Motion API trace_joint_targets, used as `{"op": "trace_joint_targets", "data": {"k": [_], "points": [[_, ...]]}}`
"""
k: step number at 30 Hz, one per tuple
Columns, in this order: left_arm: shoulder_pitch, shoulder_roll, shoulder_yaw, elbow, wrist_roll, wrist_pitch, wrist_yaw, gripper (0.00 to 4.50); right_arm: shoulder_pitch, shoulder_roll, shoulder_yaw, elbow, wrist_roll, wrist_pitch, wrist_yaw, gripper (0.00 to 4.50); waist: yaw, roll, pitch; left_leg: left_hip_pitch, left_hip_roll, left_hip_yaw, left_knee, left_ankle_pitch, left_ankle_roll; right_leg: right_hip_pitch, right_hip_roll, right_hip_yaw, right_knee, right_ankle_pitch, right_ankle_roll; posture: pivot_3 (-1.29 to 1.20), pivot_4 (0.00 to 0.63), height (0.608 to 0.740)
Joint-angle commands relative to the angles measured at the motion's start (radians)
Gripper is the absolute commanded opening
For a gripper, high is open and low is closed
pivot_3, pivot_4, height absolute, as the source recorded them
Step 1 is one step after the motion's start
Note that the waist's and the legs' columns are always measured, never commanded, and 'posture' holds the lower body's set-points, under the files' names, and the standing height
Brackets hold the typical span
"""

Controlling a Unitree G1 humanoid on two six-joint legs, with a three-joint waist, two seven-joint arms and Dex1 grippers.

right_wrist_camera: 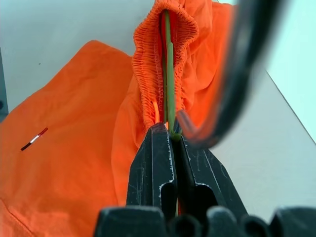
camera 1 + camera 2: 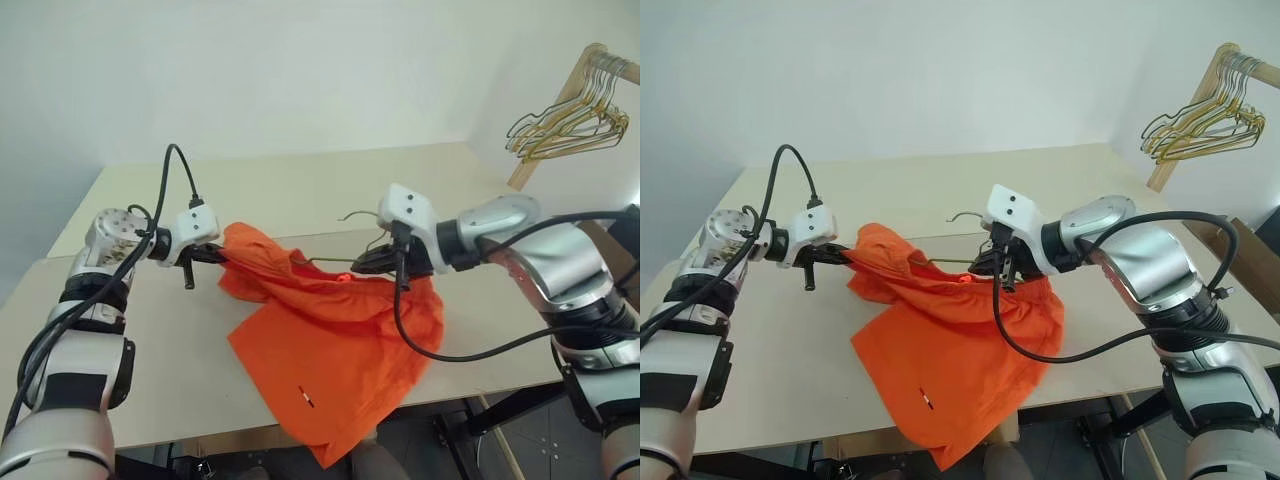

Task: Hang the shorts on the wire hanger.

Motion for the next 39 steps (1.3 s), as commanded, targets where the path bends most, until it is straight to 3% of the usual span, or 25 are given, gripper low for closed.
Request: {"op": "trace_joint_targets", "data": {"k": [1,6,8,16,20,22,25,30,39], "points": [[0.015,0.013,0.015,-0.049,-0.013,0.004,0.003,0.01,-0.012,-0.013,-0.019,-0.018,-0.011,-0.025,0.012,0.0,0.001,0.0,0.0,0.0,0.0,0.0,0.0,0.0,0.0,0.0,0.0,0.0,0.0,0.0,0.0,-0.13,0.0,0.74],[0.03,-0.001,0.008,-0.073,-0.018,0.006,-0.024,0.01,-0.027,-0.002,-0.02,-0.007,-0.015,-0.023,0.011,0.0,0.008,0.0,0.0,0.0,0.0,-0.002,0.0,0.0,0.0,0.0,0.0,0.0,0.0,0.0,0.0,-0.13,0.0,0.74],[0.031,-0.003,0.014,-0.089,-0.032,-0.003,-0.046,0.4,-0.03,0.0,-0.02,-0.006,-0.016,-0.023,0.013,0.0,0.009,0.0,0.0,0.0,0.0,-0.002,0.0,0.0,0.0,0.0,0.0,0.0,0.0,0.0,0.0,-0.13,0.0,0.74],[-0.004,-0.009,0.058,-0.185,-0.135,0.06,-0.159,2.56,-0.047,0.011,-0.005,0.003,-0.026,-0.02,0.017,0.0,0.01,0.0,0.0,0.0,0.0,-0.004,0.0,0.0,0.0,0.0,0.0,-0.001,0.0,0.0,0.0,-0.12,0.0,0.74],[-0.004,0.033,0.055,-0.228,-0.167,0.062,-0.267,3.87,-0.054,0.014,0.002,0.011,-0.035,-0.02,0.025,0.0,0.008,0.0,0.0,0.0,-0.001,-0.006,0.0,0.0,0.0,0.0,0.0,-0.001,0.0,0.0,0.0,-0.12,0.0,0.74],[0.0,0.077,0.006,-0.348,-0.279,0.108,-0.305,4.46,-0.063,0.009,0.01,0.019,-0.044,-0.021,0.037,0.0,0.007,0.0,0.0,0.0,0.0,-0.007,0.0,0.0,0.0,0.0,0.0,-0.001,0.0,0.0,0.0,-0.12,0.0,0.74],[0.002,0.115,-0.062,-0.497,-0.415,0.172,-0.312,4.46,-0.083,0.007,0.023,0.04,-0.058,-0.027,0.053,0.0,0.01,0.0,0.0,-0.001,-0.001,-0.009,0.0,0.001,-0.001,0.0,0.0,-0.002,0.0,0.0,0.0,-0.12,0.0,0.74],[-0.055,-0.01,-0.089,-0.482,-0.332,0.145,-0.31,4.46,-0.162,0.018,0.038,0.089,-0.068,-0.014,0.086,0.0,0.036,0.001,-0.001,0.0,-0.002,-0.01,0.0,0.002,-0.004,0.002,-0.001,-0.004,0.0,0.0,0.0,-0.12,0.0,0.74],[-0.167,-0.153,-0.171,-0.256,-0.113,0.081,-0.198,4.46,-0.264,0.001,0.056,0.11,-0.093,-0.007,0.141,0.0,0.011,0.001,-0.001,-0.003,-0.002,-0.009,0.0,0.003,-0.004,0.0,-0.001,-0.008,0.0,0.0,0.0,-0.16,0.0,0.74]]}}
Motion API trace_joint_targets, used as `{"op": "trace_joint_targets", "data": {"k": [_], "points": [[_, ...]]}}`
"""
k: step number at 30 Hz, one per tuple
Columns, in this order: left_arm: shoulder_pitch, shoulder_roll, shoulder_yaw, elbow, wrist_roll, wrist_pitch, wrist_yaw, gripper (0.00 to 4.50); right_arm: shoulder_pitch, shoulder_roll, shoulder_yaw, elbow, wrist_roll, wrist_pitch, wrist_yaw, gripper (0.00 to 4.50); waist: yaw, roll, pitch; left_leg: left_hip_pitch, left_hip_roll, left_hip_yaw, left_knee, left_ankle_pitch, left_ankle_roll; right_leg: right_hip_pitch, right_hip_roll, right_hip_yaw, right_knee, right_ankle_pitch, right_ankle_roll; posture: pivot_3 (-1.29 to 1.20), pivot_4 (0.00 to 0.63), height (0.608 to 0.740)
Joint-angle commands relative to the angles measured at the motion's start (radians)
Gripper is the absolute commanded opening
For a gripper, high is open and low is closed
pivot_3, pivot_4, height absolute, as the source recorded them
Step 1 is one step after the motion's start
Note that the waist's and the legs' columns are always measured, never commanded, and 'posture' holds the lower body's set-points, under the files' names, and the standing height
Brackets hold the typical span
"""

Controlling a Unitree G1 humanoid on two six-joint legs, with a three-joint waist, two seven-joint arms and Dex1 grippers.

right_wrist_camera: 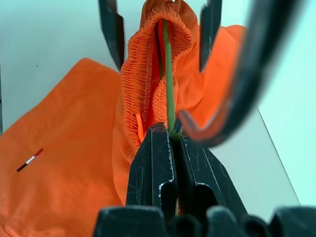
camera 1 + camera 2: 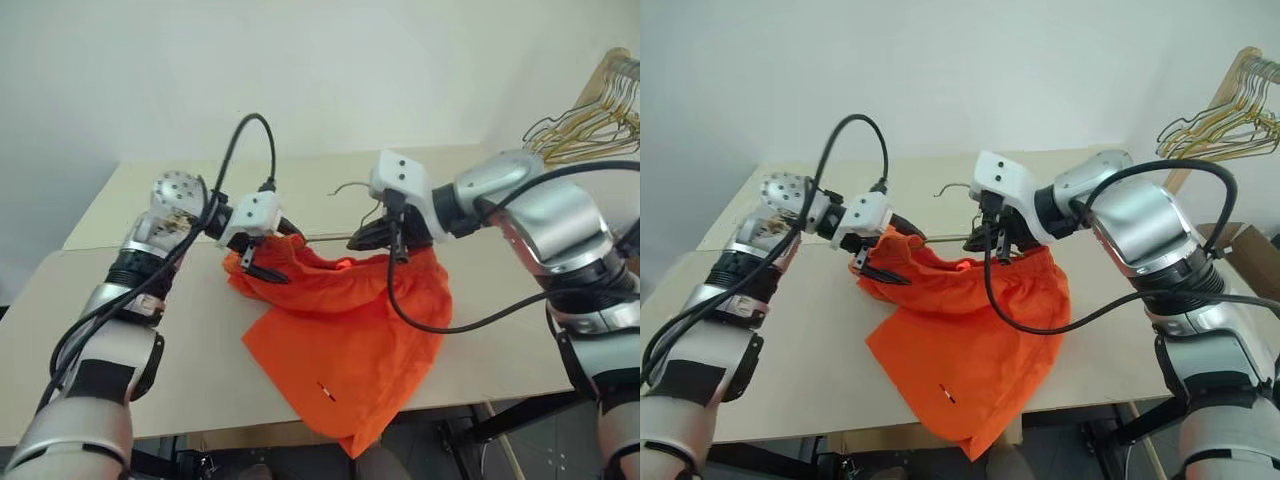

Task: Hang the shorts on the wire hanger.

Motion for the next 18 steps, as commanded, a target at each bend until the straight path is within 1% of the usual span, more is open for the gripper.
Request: {"op": "trace_joint_targets", "data": {"k": [1,3,5,10,12,13,14,16,18], "points": [[-0.054,-0.017,0.005,0.049,0.043,-0.022,0.031,4.46,-0.042,-0.021,-0.015,-0.014,-0.015,-0.005,0.018,0.0,-0.007,0.0,0.0,0.0,0.0,0.0,0.0,0.0,0.0,0.0,0.0,0.0,0.0,0.0,0.0,-0.18,0.0,0.74],[-0.062,-0.032,0.009,0.063,0.05,-0.01,0.028,4.07,-0.047,-0.026,-0.014,-0.016,-0.02,-0.005,0.023,0.0,-0.011,0.0,0.0,0.0,0.0,-0.001,0.0,0.0,0.0,0.0,0.0,0.0,0.0,0.0,0.0,-0.18,0.0,0.74],[-0.066,-0.044,0.013,0.073,0.055,-0.015,0.028,3.54,-0.051,-0.033,-0.015,-0.014,-0.024,-0.004,0.028,0.0,-0.014,0.0,0.0,0.0,0.0,-0.001,0.0,0.0,0.0,0.0,0.0,0.0,0.0,0.0,0.0,-0.18,0.0,0.74],[-0.065,-0.054,0.023,0.088,0.062,-0.03,0.033,1.99,-0.058,-0.03,-0.017,-0.007,-0.036,-0.004,0.034,0.0,-0.033,0.0,0.0,0.0,0.0,-0.004,0.0,0.0,0.0,0.0,0.0,0.0,0.0,0.0,0.0,-0.18,0.0,0.74],[-0.062,-0.056,0.027,0.087,0.063,-0.029,0.038,1.2,-0.06,-0.028,-0.02,-0.004,-0.04,-0.005,0.031,0.0,-0.035,0.0,0.0,0.0,0.0,-0.006,0.0,0.0,0.0,0.0,0.0,0.0,0.0,0.0,0.0,-0.18,0.0,0.74],[-0.06,-0.056,0.029,0.086,0.065,-0.028,0.043,1.0,-0.061,-0.026,-0.022,-0.002,-0.041,-0.008,0.029,0.0,-0.035,0.0,0.0,0.0,0.0,-0.006,0.0,0.0,0.0,0.0,0.0,0.0,0.0,0.0,0.0,-0.18,0.0,0.74],[-0.058,-0.057,0.031,0.086,0.066,-0.028,0.046,0.63,-0.059,-0.024,-0.026,0.0,-0.042,-0.011,0.026,0.0,-0.035,0.0,0.0,0.0,0.0,-0.006,0.0,0.0,0.0,0.0,0.0,0.0,0.0,0.0,0.0,-0.18,0.0,0.74],[-0.054,-0.057,0.036,0.085,0.066,-0.027,0.047,0.02,-0.051,-0.022,-0.035,-0.001,-0.047,-0.031,0.019,0.0,-0.035,0.0,0.0,0.0,0.0,-0.006,0.0,0.0,0.0,0.0,0.0,0.0,0.0,0.0,0.0,-0.18,0.0,0.74],[-0.05,-0.058,0.044,0.084,0.062,-0.022,0.047,0.01,-0.035,-0.018,-0.048,-0.005,-0.057,-0.068,0.001,0.0,-0.035,0.0,0.0,0.0,0.0,-0.007,0.0,0.0,0.0,0.0,0.0,0.0,0.0,0.0,0.0,-0.18,0.0,0.74]]}}
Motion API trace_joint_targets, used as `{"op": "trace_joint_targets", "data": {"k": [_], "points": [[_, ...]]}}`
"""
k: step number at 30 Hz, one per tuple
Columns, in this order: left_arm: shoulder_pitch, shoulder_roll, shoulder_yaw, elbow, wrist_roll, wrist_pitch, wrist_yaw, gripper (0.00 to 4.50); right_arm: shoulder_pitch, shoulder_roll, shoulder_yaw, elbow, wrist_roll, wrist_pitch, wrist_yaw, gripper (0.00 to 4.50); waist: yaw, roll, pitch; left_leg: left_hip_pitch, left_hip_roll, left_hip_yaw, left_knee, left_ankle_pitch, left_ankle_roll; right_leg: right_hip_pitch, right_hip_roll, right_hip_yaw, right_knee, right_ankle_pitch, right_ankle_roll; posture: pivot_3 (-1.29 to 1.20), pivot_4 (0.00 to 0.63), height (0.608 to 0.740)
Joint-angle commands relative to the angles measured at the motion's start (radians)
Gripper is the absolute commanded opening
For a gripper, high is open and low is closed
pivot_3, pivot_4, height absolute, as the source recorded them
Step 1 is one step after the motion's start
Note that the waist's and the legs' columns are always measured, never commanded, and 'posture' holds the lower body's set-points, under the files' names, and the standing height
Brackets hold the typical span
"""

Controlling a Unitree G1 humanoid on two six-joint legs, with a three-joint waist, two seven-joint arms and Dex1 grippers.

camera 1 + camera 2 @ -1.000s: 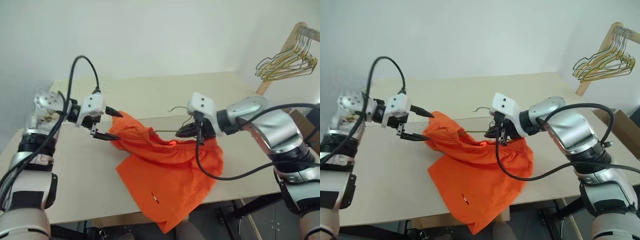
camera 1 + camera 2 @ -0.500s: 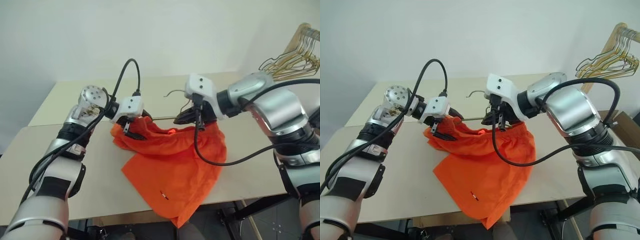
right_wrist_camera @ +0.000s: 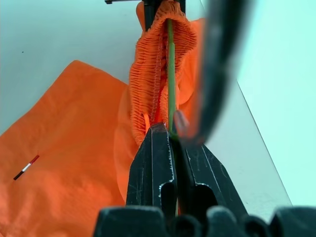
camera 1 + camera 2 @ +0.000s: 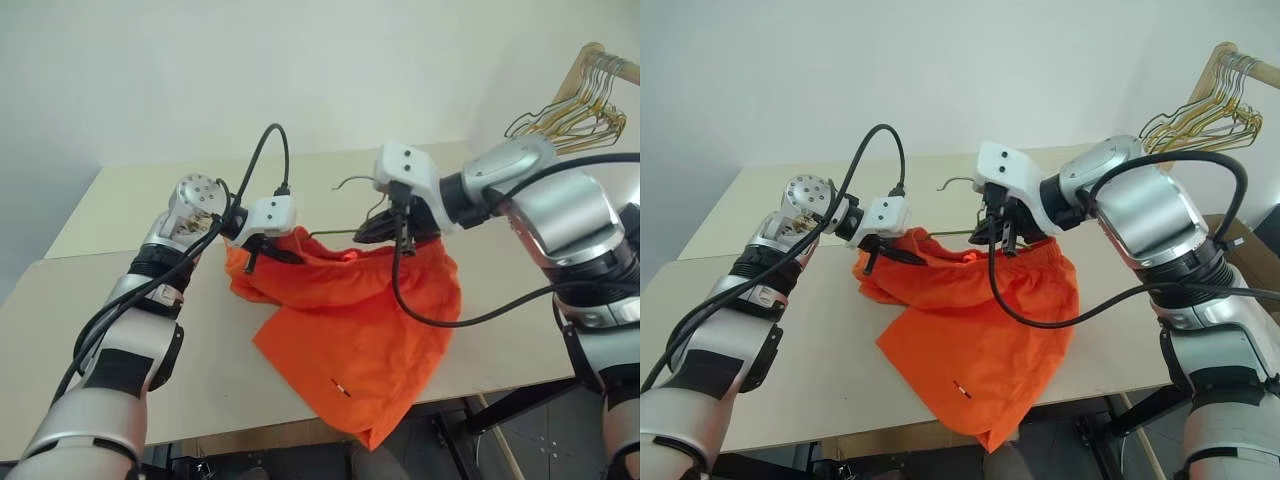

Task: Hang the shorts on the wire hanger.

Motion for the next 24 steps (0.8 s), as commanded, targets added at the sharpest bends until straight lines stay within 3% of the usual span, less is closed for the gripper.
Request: {"op": "trace_joint_targets", "data": {"k": [1,2,5,10,15,16,19,24], "points": [[-0.018,0.001,0.037,-0.006,-0.018,-0.002,0.005,0.01,-0.002,0.004,-0.062,-0.014,-0.018,-0.074,-0.032,0.0,0.0,0.0,0.0,0.0,0.0,0.0,0.0,0.0,0.0,0.0,0.0,0.0,0.0,0.0,0.0,-0.19,0.0,0.74],[-0.015,0.0,0.043,-0.009,-0.02,-0.002,0.011,0.01,0.009,0.007,-0.074,-0.014,-0.021,-0.091,-0.045,0.0,0.0,0.0,0.0,0.0,0.0,0.0,0.0,0.0,0.0,0.0,0.0,0.0,0.0,0.0,0.0,-0.19,0.0,0.74],[-0.005,-0.007,0.058,-0.016,-0.017,0.015,0.048,0.0,0.044,-0.009,-0.1,-0.037,-0.023,-0.107,-0.066,0.82,0.001,0.0,0.0,0.0,0.0,0.0,0.0,0.0,0.0,0.0,0.0,0.0,0.0,0.0,0.0,-0.19,0.0,0.74],[0.026,-0.005,0.087,-0.055,-0.041,0.082,0.066,0.0,0.12,-0.074,-0.201,-0.129,0.013,-0.064,-0.092,2.53,0.001,0.0,0.0,-0.001,0.0,-0.001,0.0,0.0,0.0,0.0,0.0,0.0,0.0,0.0,0.0,-0.2,0.0,0.74],[0.088,0.01,0.114,-0.138,-0.057,0.144,0.081,0.0,0.212,-0.176,-0.387,-0.228,0.103,0.004,-0.099,4.29,0.002,0.0,0.0,-0.001,0.0,-0.001,0.0,0.0,0.0,0.0,0.0,-0.001,0.0,0.0,0.0,-0.2,0.0,0.74],[0.096,0.011,0.118,-0.15,-0.06,0.157,0.088,0.0,0.237,-0.203,-0.419,-0.242,0.12,0.01,-0.09,4.47,0.002,0.0,0.0,0.0,0.0,-0.001,0.0,0.0,0.0,0.0,0.0,-0.001,0.0,0.0,0.0,-0.2,0.0,0.74],[0.112,0.015,0.123,-0.178,-0.065,0.174,0.095,0.0,0.32,-0.293,-0.445,-0.277,0.132,0.0,-0.064,4.47,0.004,0.0,0.0,0.0,0.0,0.0,0.0,0.0,0.0,0.001,0.0,-0.001,-0.001,0.0,0.0,-0.2,0.0,0.74],[0.125,0.012,0.128,-0.212,-0.073,0.187,0.101,0.0,0.377,-0.333,-0.316,-0.216,0.029,-0.075,-0.098,4.47,-0.002,0.001,-0.001,0.0,0.0,0.004,0.0,0.0,0.0,0.001,0.0,0.0,-0.001,0.0,0.0,-0.2,0.0,0.74]]}}
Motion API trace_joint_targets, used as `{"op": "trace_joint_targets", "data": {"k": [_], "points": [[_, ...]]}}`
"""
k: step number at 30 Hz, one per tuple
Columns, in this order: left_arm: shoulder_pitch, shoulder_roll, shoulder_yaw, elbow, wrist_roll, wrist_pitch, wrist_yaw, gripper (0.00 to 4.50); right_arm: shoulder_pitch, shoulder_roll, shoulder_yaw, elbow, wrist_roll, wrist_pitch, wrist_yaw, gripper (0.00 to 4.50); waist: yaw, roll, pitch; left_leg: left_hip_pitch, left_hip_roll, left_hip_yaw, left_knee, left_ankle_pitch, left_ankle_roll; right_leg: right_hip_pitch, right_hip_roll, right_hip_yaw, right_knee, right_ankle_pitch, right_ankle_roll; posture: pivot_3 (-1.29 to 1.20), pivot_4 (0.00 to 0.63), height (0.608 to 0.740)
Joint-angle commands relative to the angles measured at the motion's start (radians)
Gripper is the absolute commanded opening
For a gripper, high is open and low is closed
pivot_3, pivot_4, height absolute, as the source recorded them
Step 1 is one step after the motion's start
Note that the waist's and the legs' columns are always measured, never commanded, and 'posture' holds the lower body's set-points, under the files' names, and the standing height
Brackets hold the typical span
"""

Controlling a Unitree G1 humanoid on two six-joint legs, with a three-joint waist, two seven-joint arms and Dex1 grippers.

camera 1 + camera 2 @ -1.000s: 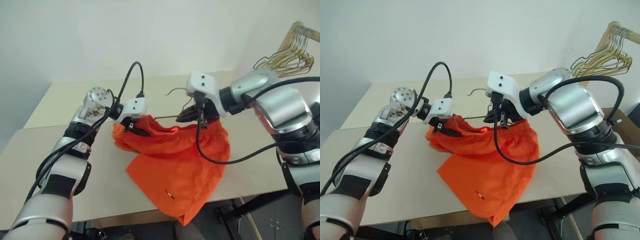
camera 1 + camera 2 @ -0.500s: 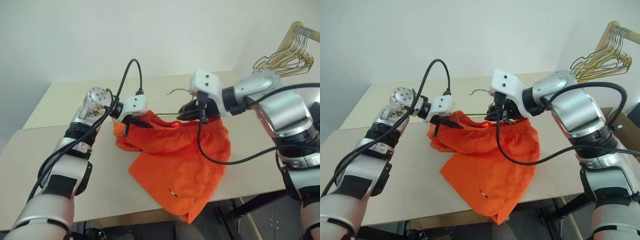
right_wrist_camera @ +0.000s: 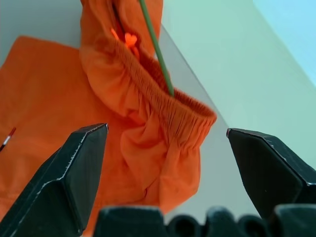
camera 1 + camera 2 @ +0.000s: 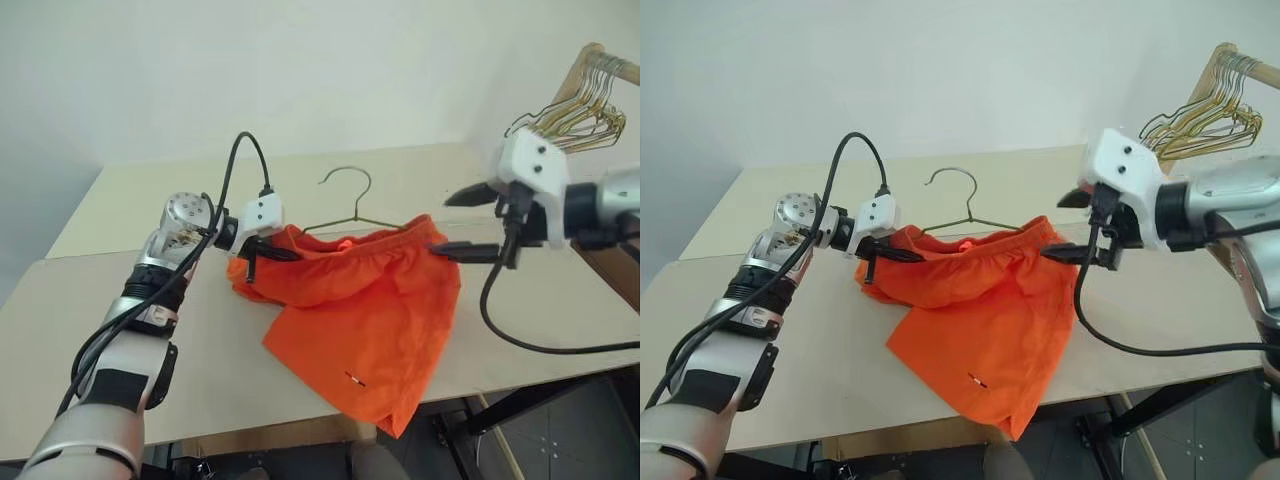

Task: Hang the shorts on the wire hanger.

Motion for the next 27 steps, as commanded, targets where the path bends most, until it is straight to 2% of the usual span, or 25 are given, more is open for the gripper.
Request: {"op": "trace_joint_targets", "data": {"k": [1,9,10,14,23,24,27], "points": [[-0.008,0.004,0.031,-0.051,-0.034,0.003,0.009,0.0,-0.015,0.009,0.092,0.065,-0.092,-0.073,-0.037,4.47,-0.003,0.001,-0.001,0.001,0.0,0.001,0.0,0.0,0.0,0.0,0.0,0.0,0.0,0.0,0.0,-0.2,0.0,0.74],[-0.003,0.015,0.023,-0.08,-0.037,-0.014,-0.022,0.0,-0.099,0.097,0.242,0.206,-0.16,-0.18,0.048,4.47,0.0,0.002,-0.001,0.0,0.0,0.002,0.0,0.0,0.0,0.0,0.0,0.0,0.0,0.0,0.0,-0.17,0.0,0.74],[-0.002,0.017,0.022,-0.085,-0.037,-0.018,-0.027,0.0,-0.104,0.104,0.254,0.212,-0.165,-0.195,0.063,4.31,0.001,0.002,-0.001,0.0,0.0,0.001,0.0,0.0,0.0,0.0,0.0,0.0,0.0,0.0,0.0,-0.17,0.0,0.74],[0.005,0.019,0.019,-0.105,-0.042,-0.028,-0.046,0.0,-0.114,0.125,0.28,0.214,-0.175,-0.239,0.113,3.28,0.004,0.002,-0.001,0.0,0.0,0.001,0.0,0.0,0.0,0.0,0.0,0.0,0.0,0.0,0.0,-0.16,0.0,0.74],[0.014,0.018,0.022,-0.106,-0.047,-0.074,-0.048,0.0,-0.092,0.144,0.267,0.172,-0.161,-0.236,0.143,0.15,0.004,0.002,-0.001,0.0,0.0,-0.002,0.0,0.0,0.0,0.0,0.0,0.0,0.0,0.0,0.0,-0.16,0.0,0.74],[0.022,0.01,0.033,-0.104,-0.057,-0.095,-0.038,0.0,-0.083,0.143,0.26,0.163,-0.153,-0.229,0.142,0.02,0.004,0.002,-0.001,0.0,0.0,-0.002,0.0,0.0,0.0,0.0,0.0,0.0,0.0,0.0,0.0,-0.16,0.0,0.74],[0.047,-0.012,0.067,-0.099,-0.086,-0.177,-0.002,0.0,-0.055,0.137,0.237,0.134,-0.131,-0.208,0.14,0.02,0.006,0.002,-0.001,0.0,0.0,-0.002,0.0,0.0,0.0,0.0,0.0,0.0,0.0,0.0,0.0,-0.16,0.0,0.74]]}}
